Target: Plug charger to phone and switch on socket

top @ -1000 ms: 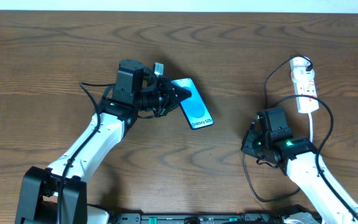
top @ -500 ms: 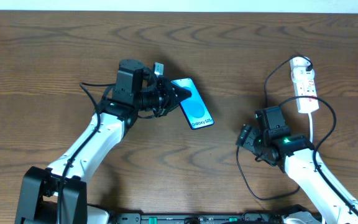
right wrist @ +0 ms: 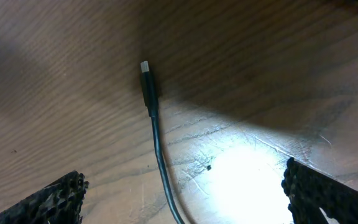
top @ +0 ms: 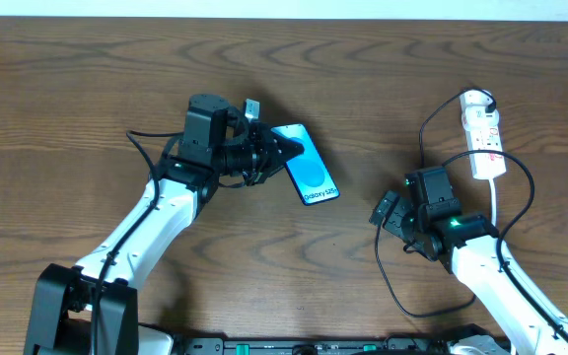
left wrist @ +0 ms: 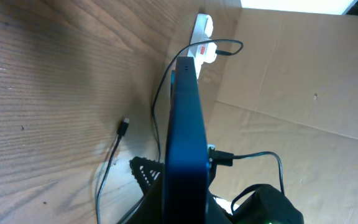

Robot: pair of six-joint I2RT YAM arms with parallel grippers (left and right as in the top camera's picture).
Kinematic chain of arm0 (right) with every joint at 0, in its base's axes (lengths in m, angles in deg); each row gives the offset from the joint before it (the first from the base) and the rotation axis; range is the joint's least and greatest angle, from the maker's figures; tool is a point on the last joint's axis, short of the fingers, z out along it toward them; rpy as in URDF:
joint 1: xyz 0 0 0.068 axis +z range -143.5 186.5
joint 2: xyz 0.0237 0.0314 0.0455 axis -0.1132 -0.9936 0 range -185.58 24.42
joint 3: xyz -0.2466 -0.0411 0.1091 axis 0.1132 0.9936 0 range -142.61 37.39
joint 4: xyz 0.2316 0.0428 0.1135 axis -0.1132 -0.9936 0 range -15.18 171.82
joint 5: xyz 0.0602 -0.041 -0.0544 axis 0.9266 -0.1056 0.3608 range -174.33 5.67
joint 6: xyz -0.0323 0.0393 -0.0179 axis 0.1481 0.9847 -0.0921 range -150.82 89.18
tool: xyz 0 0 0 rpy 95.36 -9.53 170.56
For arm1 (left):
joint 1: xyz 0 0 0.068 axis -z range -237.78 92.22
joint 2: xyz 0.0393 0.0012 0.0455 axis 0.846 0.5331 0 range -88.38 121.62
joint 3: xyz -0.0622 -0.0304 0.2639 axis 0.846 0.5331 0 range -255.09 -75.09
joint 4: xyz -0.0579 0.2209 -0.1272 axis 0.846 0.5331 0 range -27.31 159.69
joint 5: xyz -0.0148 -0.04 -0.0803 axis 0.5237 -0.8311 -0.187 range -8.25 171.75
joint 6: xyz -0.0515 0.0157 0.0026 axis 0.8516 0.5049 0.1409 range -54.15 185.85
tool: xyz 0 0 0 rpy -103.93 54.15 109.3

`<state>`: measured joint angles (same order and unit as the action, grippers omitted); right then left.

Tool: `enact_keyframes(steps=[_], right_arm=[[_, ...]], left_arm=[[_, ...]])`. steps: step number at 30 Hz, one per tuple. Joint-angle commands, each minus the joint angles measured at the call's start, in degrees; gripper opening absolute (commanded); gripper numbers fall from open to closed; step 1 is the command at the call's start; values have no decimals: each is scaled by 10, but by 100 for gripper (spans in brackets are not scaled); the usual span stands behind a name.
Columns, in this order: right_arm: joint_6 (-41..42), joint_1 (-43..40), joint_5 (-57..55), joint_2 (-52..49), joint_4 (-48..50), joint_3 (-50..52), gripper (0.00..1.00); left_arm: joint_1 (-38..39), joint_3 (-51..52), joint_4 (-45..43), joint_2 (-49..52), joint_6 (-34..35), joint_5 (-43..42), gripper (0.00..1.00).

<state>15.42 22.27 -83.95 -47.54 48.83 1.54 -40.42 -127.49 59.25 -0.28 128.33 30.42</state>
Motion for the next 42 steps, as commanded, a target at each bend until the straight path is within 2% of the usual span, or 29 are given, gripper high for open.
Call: enact_keyframes(steps=[1,19,28,34,42], right_arm=[[6,4,-7,-2,1,-1,99],[5,0,-14,-5,66,-1,99],[31,-33,24,-65,108,-2,99],[31,-70,66,-83,108,-2,91],[41,-78,84,-100,94,-2,91]], left_arm=[[1,-3,-5,0,-12,-16,7],[1,-3,-5,0,-12,-5,7],[1,-3,-4,0,-12,-5,7],[1,-3,-4,0,-12,-5,7],[1,-3,-5,0,-12,-5,7]])
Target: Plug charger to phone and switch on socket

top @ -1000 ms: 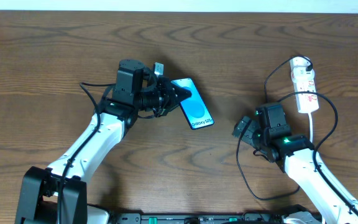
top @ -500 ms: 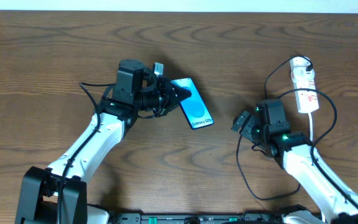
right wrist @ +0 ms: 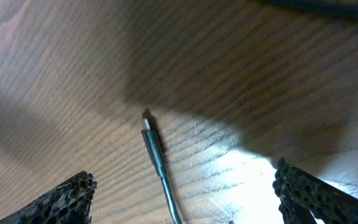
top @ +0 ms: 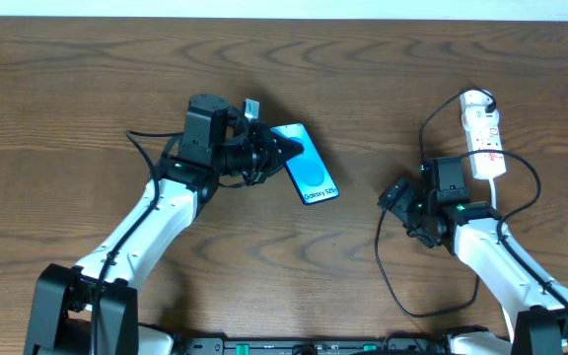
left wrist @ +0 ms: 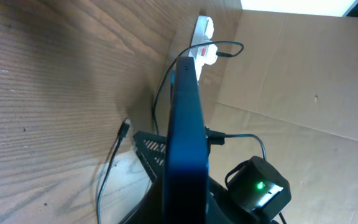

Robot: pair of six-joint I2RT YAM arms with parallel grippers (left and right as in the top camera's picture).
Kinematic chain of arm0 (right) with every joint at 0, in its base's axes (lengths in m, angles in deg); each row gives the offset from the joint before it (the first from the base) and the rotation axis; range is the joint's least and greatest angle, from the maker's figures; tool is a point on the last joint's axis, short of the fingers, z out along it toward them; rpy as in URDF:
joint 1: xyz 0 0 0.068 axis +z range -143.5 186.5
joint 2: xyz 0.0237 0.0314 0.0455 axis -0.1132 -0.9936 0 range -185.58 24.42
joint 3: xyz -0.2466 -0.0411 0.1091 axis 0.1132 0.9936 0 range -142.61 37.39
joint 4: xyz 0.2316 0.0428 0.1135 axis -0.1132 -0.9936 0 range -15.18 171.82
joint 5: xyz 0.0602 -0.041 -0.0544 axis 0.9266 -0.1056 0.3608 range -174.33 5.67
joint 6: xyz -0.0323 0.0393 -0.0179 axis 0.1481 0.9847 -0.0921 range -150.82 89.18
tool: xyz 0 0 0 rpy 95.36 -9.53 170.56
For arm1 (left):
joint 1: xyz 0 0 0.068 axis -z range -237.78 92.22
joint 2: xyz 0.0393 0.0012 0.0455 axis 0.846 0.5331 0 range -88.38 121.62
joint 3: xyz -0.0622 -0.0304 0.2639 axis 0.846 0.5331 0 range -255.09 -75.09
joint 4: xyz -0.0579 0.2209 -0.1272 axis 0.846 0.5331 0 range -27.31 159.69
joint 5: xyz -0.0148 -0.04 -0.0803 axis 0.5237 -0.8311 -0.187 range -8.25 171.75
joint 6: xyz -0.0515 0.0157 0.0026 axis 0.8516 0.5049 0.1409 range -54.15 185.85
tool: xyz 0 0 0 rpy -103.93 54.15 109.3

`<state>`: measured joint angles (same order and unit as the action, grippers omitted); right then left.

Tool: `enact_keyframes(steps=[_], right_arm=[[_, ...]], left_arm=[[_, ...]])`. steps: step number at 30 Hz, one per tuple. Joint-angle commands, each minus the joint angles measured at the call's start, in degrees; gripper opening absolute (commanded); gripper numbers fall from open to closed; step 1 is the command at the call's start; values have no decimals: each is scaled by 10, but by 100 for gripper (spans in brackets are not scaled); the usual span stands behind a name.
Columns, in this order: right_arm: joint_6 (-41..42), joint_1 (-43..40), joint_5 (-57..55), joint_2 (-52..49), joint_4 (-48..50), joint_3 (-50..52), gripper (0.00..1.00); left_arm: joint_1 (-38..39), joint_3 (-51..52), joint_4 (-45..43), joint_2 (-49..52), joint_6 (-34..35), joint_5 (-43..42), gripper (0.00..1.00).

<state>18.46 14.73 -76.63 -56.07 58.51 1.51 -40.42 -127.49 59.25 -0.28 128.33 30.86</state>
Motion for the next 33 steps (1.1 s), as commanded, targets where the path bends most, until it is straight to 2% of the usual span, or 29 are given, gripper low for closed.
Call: enact_keyframes(steps=[1,10,28,30,33], right_arm=[[11,-3,11,-22,-2,-1,91],[10,-3,42,-76,8,-1,93],[21,-3,46,-76,8,-1,88],[9,-3,83,-76,4,-1,87],[-38,-2,123,-76,-26,-1,78]], left_arm=[[1,-3,-5,0,-12,-9,7],[1,-3,-5,0,-12,-10,7],[1,-3,-4,0,-12,-12,7],[1,-3,-4,0,-12,-12,7],[1,-3,-4,0,-12,-12,7]])
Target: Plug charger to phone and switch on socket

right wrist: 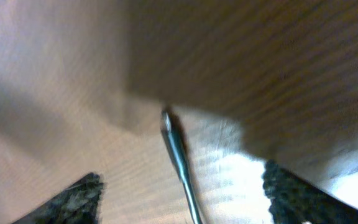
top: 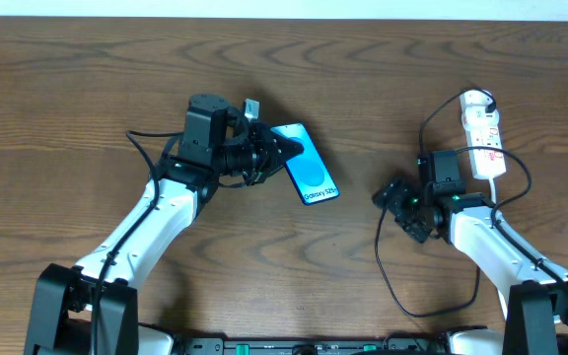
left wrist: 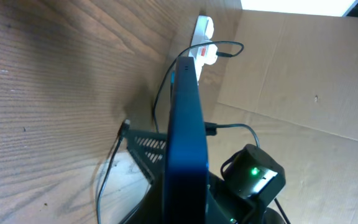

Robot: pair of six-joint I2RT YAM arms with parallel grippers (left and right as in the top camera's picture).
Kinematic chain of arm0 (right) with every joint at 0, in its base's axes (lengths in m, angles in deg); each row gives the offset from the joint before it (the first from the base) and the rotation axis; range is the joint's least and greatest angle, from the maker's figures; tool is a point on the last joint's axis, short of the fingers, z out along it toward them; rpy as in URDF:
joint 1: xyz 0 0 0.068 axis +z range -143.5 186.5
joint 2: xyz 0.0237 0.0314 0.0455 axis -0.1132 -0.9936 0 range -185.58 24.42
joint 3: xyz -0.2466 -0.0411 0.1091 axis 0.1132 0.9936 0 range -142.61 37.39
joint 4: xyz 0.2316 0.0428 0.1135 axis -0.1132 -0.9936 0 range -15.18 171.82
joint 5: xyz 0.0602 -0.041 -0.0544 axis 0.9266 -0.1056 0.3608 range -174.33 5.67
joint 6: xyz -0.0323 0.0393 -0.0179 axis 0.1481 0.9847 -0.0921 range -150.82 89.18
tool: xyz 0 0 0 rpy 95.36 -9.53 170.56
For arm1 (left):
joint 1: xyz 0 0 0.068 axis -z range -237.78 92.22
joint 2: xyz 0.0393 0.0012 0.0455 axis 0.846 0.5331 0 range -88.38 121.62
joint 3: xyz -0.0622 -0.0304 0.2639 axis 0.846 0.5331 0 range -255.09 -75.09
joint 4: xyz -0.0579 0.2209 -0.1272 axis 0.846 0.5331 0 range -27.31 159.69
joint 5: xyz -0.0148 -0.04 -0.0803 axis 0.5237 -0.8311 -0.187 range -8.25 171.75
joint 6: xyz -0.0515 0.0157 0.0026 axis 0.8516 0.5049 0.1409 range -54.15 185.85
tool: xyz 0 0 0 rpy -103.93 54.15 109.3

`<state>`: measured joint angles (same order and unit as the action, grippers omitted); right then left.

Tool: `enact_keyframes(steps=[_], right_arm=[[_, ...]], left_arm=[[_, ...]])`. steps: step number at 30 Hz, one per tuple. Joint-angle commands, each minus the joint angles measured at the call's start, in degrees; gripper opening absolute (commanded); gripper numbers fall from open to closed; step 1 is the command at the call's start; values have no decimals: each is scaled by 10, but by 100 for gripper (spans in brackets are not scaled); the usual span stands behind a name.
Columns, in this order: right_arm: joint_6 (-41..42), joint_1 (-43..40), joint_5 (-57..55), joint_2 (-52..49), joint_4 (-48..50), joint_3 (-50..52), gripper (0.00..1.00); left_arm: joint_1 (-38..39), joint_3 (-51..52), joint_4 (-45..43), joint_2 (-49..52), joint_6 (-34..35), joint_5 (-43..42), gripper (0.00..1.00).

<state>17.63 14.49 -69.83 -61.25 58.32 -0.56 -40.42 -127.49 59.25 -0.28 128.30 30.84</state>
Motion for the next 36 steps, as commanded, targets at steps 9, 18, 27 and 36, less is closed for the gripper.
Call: enact_keyframes(steps=[9,18,27,36], right_arm=[[-61,46,-16,-25,-73,19,72],[-56,65,-30,-25,-61,19,44],[-57,65,-30,-25,-62,19,18],[-59,65,-30,-25,-63,19,1]], left_arm=[[1,-3,-5,0,-12,-11,8],[1,-3,-4,0,-12,-12,7],[1,-3,-4,0,-12,-12,7],[1,-3,-4,0,-12,-12,7]])
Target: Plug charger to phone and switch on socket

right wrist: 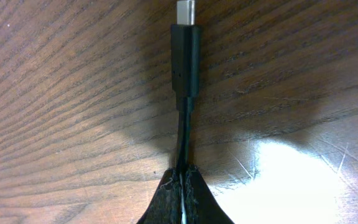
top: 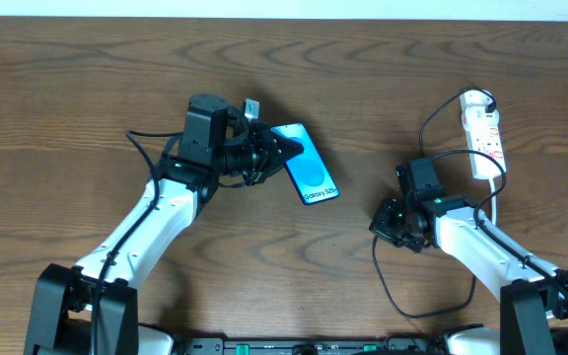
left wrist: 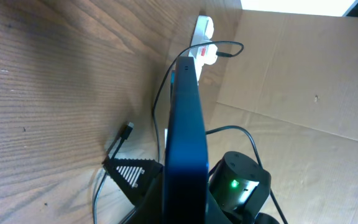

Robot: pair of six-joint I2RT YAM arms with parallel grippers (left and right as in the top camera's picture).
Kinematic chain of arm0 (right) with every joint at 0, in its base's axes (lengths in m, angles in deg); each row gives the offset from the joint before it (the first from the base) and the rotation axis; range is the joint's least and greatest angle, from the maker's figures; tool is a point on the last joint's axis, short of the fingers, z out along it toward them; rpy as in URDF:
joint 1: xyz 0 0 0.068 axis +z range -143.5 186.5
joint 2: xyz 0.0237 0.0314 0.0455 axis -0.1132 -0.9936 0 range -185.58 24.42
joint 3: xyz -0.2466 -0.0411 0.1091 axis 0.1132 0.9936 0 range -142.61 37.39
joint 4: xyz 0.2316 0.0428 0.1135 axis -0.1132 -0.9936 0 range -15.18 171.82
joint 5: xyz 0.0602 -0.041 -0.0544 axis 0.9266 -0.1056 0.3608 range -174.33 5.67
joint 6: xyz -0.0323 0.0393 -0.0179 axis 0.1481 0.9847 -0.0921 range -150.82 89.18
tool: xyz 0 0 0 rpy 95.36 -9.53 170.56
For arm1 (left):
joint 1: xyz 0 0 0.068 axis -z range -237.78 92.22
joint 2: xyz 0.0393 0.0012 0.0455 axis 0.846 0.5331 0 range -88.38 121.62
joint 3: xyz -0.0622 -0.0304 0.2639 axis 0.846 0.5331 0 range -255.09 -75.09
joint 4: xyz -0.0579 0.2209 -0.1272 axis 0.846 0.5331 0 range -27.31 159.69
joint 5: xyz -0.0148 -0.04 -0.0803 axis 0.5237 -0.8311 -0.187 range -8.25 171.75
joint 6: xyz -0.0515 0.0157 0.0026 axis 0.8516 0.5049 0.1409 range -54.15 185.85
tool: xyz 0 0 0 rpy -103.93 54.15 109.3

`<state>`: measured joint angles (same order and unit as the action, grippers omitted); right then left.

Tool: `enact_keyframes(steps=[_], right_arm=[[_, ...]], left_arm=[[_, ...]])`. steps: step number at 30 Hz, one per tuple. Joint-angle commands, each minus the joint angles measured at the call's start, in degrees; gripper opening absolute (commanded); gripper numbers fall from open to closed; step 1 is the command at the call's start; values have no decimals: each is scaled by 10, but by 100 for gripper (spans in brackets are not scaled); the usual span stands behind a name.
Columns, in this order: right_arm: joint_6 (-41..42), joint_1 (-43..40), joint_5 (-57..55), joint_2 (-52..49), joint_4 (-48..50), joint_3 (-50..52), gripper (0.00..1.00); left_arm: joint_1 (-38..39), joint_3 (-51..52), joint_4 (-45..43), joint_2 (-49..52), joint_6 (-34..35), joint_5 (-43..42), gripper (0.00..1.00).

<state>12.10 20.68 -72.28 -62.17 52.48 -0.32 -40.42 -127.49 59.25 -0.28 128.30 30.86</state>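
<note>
My left gripper (top: 282,150) is shut on the blue phone (top: 309,165), holding it edge-on and tilted above the table; its dark edge (left wrist: 183,124) fills the left wrist view. My right gripper (right wrist: 182,177) is shut on the black charger cable (right wrist: 183,134), just behind the plug (right wrist: 186,50), whose metal tip points away over the wood. In the overhead view the right gripper (top: 383,219) sits right of the phone. The white socket strip (top: 483,133) lies at the far right with the cable's other end in it.
The cable loops (top: 392,286) from the strip round my right arm toward the table's front edge. A cardboard sheet (left wrist: 303,93) shows beyond the table in the left wrist view. Bare brown wood (top: 87,79) surrounds both arms.
My right gripper was open around the plug end of the cable; now it is shut on the cable just behind the plug and sits a little lower and left. The left arm has not moved.
Throughout, my left gripper held the phone tilted at the same spot. My right gripper stood open with the plug lying ahead of it, then was nearer the plug at each later moment, and now is shut on the cable behind it.
</note>
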Motion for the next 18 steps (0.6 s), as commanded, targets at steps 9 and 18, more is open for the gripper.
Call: enact_keyframes(steps=[9,18], right_arm=[[-17,-4,47,-9,-5,16,1],[-94,-18,171,68,0,7,1]], left_arm=[[1,-3,-5,0,-12,-21,7],[1,-3,-5,0,-12,-26,8]])
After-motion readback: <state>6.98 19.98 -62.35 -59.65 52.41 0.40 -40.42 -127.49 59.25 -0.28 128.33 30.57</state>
